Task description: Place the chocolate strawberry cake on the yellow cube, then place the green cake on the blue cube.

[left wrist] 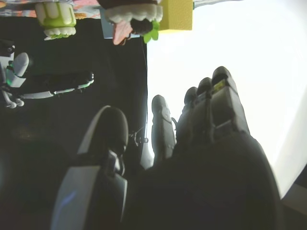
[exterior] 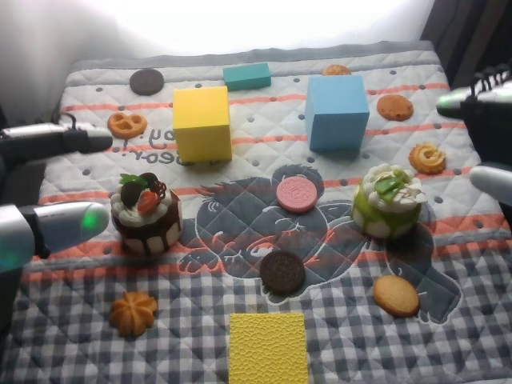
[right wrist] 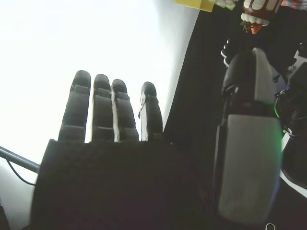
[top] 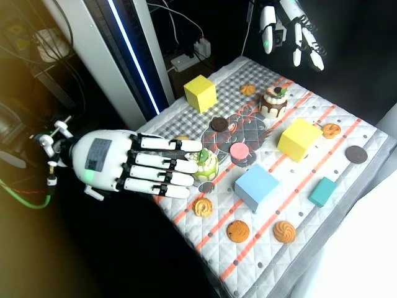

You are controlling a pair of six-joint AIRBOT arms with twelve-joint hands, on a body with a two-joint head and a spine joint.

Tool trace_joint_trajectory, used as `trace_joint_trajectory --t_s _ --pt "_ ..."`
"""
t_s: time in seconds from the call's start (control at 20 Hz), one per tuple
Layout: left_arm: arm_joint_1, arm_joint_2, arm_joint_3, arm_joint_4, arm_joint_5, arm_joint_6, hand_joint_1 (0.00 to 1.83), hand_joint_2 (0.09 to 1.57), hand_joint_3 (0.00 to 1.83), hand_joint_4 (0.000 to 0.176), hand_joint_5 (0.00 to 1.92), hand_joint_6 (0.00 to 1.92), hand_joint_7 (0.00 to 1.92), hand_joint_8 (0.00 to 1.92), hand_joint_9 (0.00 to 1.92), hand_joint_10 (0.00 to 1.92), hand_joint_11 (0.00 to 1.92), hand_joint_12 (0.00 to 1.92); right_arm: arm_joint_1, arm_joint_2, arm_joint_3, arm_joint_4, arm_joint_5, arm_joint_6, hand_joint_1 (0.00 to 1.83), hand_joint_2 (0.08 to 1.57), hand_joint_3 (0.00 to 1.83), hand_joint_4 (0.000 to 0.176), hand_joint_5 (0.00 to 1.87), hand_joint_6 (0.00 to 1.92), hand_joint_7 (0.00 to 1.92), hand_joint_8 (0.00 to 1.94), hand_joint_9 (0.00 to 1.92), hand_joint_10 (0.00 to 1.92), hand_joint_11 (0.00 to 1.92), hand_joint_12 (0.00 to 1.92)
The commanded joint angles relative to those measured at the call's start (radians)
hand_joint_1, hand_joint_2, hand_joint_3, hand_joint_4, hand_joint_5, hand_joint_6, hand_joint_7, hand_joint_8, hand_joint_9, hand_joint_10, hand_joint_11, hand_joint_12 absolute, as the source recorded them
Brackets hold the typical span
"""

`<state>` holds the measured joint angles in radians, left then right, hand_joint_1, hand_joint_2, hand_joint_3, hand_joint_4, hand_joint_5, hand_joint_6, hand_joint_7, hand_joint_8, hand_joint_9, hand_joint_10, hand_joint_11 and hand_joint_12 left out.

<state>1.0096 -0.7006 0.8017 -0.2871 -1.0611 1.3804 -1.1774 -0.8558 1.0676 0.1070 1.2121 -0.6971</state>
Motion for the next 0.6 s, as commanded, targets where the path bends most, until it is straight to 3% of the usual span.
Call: trace_joint_trajectory --t_s 0.0,0.1,0.2,0.25,0.35,0.45,0.55 --pt "-0.012 0.001 0.004 0.002 -0.119 -0.005 0.57 1.09 0.0 0.049 0.47 0.0 0.32 0.0 0.32 0.03 0.0 1.04 0.005 0.0 0.001 0.016 0.12 0.004 0.49 1.34 0.0 0.0 0.57 0.0 0.63 0.0 0.58 0.0 0.45 0.13" --pt "-0.012 0.001 0.004 0.002 -0.12 -0.006 0.55 1.1 0.0 0.044 0.47 0.0 0.32 0.0 0.32 0.02 0.0 1.04 0.005 0.0 0.0 0.016 0.12 0.004 0.51 1.34 0.0 0.0 0.57 0.0 0.62 0.0 0.57 0.0 0.45 0.11" --pt "-0.013 0.0 0.007 0.002 -0.119 -0.006 0.53 1.1 0.0 0.054 0.46 0.0 0.33 0.0 0.32 0.02 0.0 1.02 0.005 0.0 0.0 0.016 0.12 0.004 0.46 1.34 0.0 0.0 0.55 0.0 0.57 0.0 0.53 0.0 0.44 0.08" --pt "-0.021 -0.006 0.014 0.002 -0.119 -0.006 0.55 1.09 0.0 0.059 0.46 0.0 0.33 0.0 0.32 0.02 0.0 1.02 0.005 0.0 0.0 0.016 0.12 0.004 0.4 1.34 0.0 0.0 0.54 0.0 0.54 0.0 0.5 0.0 0.44 0.07" --pt "-0.041 -0.022 0.033 0.002 -0.118 -0.006 0.63 1.06 0.0 0.055 0.43 0.0 0.31 0.0 0.29 0.0 0.0 0.87 0.005 0.0 0.001 0.016 0.12 0.004 0.46 1.33 0.0 0.0 0.55 0.0 0.49 0.0 0.45 0.0 0.41 0.05" --pt "-0.081 -0.047 0.059 0.009 -0.08 -0.005 0.67 1.03 0.0 0.058 0.4 0.0 0.29 0.0 0.29 0.0 0.0 0.89 0.006 0.0 0.0 0.016 0.12 0.004 0.45 1.33 0.0 0.0 0.54 0.0 0.5 0.0 0.45 0.0 0.41 0.04" --pt "-0.13 -0.073 0.088 0.025 -0.013 -0.004 0.77 0.96 0.0 0.08 0.34 0.0 0.27 0.0 0.25 0.0 0.0 0.83 0.007 0.0 0.0 0.015 0.121 0.004 0.45 1.34 0.0 0.0 0.54 0.0 0.51 0.0 0.47 0.01 0.43 0.04"
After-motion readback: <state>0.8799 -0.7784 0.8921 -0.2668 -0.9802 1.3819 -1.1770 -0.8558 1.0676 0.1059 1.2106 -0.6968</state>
